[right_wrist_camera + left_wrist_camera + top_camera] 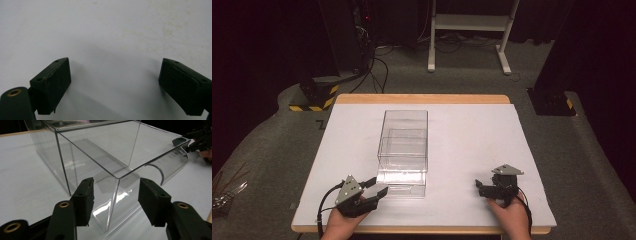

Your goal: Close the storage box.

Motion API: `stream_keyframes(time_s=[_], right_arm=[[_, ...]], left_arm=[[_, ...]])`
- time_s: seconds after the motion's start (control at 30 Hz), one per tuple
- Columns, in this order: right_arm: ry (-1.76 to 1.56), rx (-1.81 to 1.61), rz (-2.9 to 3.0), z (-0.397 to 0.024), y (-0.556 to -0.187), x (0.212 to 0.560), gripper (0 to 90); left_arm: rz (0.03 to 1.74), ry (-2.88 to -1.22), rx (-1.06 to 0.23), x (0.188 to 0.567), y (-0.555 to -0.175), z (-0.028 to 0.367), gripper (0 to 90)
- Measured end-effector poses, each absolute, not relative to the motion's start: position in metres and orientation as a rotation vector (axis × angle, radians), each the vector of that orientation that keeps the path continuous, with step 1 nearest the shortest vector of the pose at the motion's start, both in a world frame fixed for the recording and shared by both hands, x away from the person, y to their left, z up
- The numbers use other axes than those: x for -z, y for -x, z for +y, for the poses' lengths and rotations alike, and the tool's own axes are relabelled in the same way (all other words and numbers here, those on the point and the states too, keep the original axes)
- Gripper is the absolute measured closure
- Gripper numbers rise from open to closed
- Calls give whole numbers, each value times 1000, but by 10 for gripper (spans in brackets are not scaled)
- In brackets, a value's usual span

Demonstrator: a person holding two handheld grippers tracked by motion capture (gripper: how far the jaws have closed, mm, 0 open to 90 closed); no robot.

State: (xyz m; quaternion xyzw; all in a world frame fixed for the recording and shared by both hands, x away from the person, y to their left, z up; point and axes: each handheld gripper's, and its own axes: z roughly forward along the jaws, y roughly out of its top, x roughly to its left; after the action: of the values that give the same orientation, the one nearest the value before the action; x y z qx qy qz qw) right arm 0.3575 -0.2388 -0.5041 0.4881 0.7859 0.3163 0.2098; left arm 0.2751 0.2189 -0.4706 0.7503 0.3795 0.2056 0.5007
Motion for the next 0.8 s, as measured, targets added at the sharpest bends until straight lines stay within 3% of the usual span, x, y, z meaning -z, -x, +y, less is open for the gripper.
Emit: stream_keyframes(time_s=[0.8], right_arm=[[-1358, -882, 2187, -239, -358, 504, 108]], left_arm=[[918, -1807, -555, 473, -293, 218, 530]])
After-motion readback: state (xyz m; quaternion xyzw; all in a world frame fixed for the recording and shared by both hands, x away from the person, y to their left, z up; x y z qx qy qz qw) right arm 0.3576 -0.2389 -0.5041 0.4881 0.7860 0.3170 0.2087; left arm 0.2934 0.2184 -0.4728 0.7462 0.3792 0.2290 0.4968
